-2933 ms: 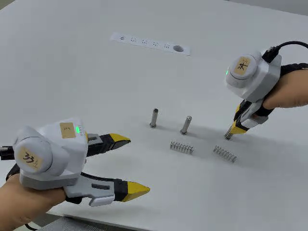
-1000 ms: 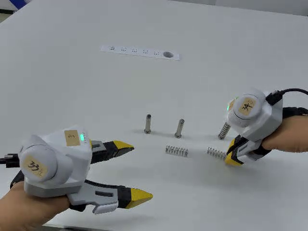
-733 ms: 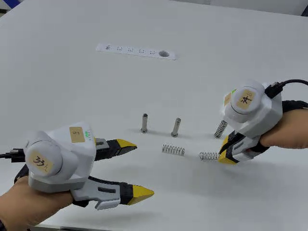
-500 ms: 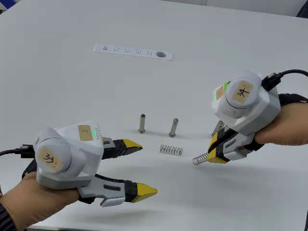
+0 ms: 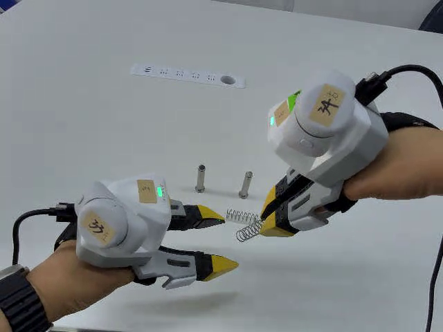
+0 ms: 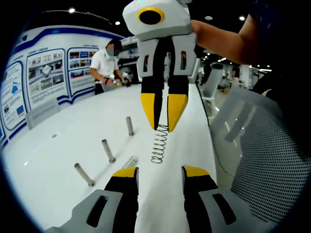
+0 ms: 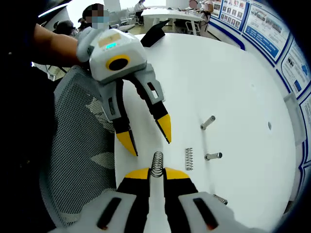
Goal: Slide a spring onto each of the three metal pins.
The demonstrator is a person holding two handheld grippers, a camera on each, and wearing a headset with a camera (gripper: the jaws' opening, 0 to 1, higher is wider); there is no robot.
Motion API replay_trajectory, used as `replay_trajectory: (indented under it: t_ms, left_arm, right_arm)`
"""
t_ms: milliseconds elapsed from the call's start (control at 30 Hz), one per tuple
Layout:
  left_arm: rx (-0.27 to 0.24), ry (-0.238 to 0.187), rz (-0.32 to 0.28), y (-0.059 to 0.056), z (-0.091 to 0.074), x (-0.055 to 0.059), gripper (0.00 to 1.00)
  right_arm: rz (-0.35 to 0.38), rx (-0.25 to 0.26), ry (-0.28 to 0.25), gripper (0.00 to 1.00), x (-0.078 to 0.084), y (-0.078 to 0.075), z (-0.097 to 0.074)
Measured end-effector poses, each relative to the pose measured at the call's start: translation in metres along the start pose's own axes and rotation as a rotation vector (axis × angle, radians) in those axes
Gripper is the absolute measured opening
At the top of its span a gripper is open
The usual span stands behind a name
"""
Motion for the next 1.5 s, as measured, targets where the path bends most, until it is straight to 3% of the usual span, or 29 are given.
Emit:
replay_trajectory:
  t_ms: [467,567,1000,1067,1400,1500]
  left_arm:
    - [0.021,-0.021,0.032,-0.002,0.002,-0.004,0.12]
    - [0.02,-0.03,0.02,-0.001,0.002,-0.006,0.12]
    - [0.002,-0.044,-0.025,0.001,-0.001,-0.008,0.1]
    - [0.001,-0.044,-0.03,0.001,-0.001,-0.008,0.1]
    - [0.009,-0.051,-0.026,0.0,0.0,-0.009,0.11]
    - [0.005,-0.053,-0.023,0.001,-0.001,-0.009,0.15]
  right_arm:
    - [-0.032,-0.032,-0.033,0.11,-0.017,0.01,0.005]
    - [-0.039,-0.031,-0.057,0.11,-0.023,0.011,0.006]
    - [-0.1,-0.052,-0.053,0.16,-0.026,0.014,0.012]
    - [-0.116,-0.037,-0.051,0.15,-0.026,0.013,0.012]
    - [-0.103,-0.027,-0.064,0.11,-0.028,0.01,0.013]
    - [-0.092,-0.02,-0.069,0.11,-0.028,0.008,0.011]
Point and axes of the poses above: the centre of the closed fingertips' face, and the gripper's own axes: z roughly forward along the fingers, y roughly to its left, x roughly out of its underside, the point moved 6 cm from there along -z, roughly backward along the fingers, and after that the axes turned 14 degrees about -y, right-handed, at the moved point
